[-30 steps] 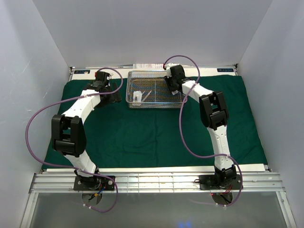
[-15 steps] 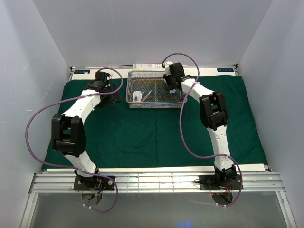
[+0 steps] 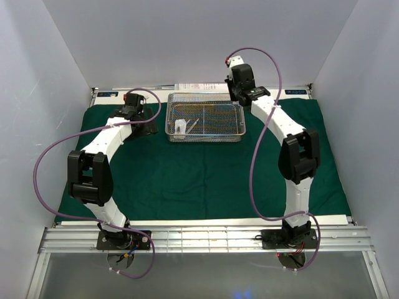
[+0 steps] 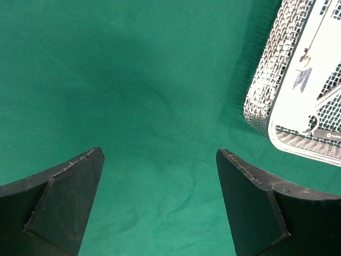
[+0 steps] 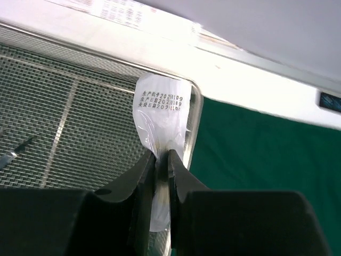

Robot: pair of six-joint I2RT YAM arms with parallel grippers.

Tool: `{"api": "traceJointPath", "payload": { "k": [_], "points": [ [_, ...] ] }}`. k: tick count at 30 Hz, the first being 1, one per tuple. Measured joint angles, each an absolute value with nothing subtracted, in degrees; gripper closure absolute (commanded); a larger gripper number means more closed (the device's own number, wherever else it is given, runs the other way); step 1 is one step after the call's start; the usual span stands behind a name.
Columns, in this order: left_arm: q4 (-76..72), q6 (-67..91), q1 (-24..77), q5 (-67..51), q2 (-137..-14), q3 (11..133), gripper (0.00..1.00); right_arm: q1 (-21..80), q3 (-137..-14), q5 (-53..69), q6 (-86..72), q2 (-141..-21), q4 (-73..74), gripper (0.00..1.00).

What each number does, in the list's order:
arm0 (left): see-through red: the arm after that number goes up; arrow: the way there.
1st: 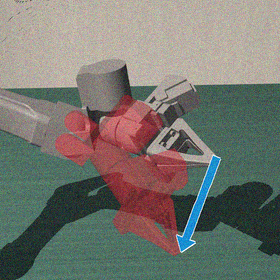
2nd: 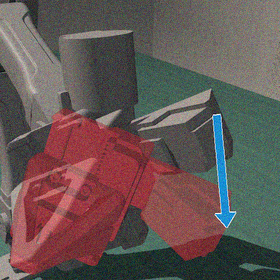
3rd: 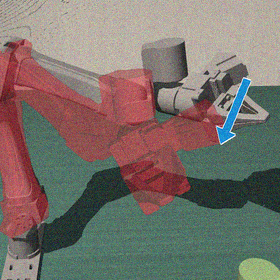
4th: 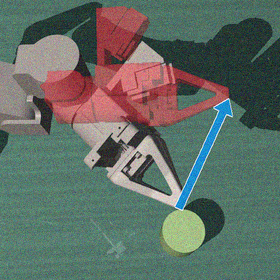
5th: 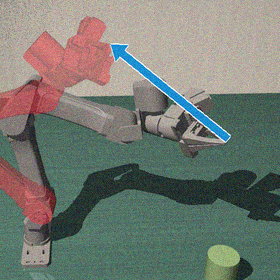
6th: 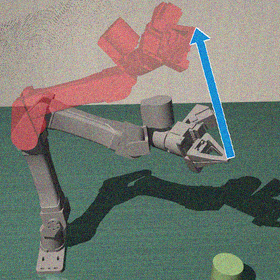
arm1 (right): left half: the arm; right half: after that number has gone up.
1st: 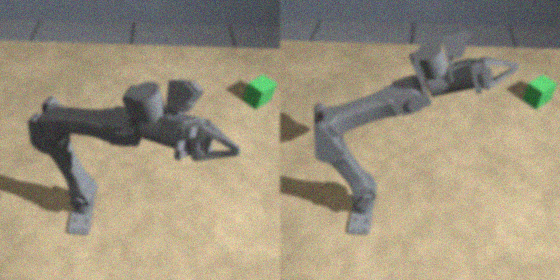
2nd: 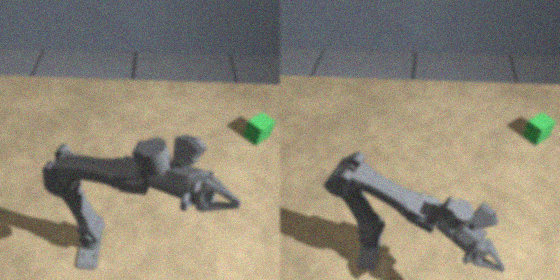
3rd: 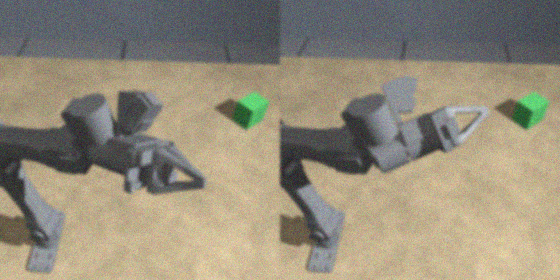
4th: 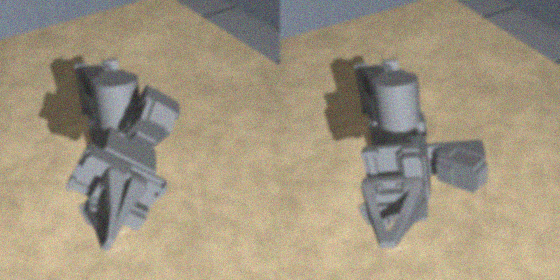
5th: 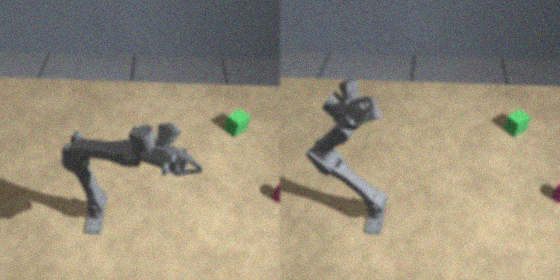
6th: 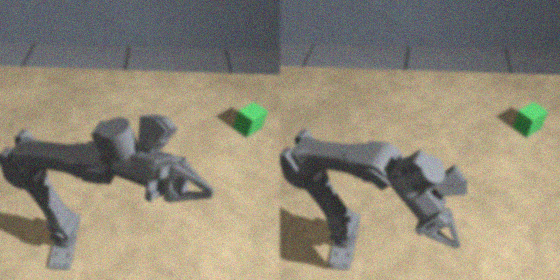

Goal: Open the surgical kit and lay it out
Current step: Place the medical item in the surgical kit.

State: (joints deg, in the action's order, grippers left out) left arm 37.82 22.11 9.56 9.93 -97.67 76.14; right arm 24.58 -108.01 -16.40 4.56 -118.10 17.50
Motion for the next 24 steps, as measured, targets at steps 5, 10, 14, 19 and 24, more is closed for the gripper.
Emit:
{"api": "traceJointPath", "payload": {
  "k": [5,10,14,19,24],
  "points": [
    [38.15,22.09,9.56,11.00,-97.62,76.31,0.02,23.00,-95.48,-24.84,1.72,-108.14,19.77,0.82],
    [38.39,22.11,9.56,11.73,-97.62,76.31,0.02,19.68,-80.66,-28.25,-0.71,-100.90,21.85,0.81],
    [38.39,22.39,9.56,12.82,-97.62,76.23,0.02,15.42,-71.29,-28.56,-2.24,-97.19,23.27,0.81],
    [37.87,23.40,9.50,14.61,-97.62,74.28,0.02,10.22,-65.23,-27.97,-3.70,-96.68,23.46,0.80],
    [37.80,23.88,9.45,15.35,-97.62,73.43,0.02,9.39,-62.24,-27.97,-3.38,-96.71,22.48,0.79]
  ]
}}
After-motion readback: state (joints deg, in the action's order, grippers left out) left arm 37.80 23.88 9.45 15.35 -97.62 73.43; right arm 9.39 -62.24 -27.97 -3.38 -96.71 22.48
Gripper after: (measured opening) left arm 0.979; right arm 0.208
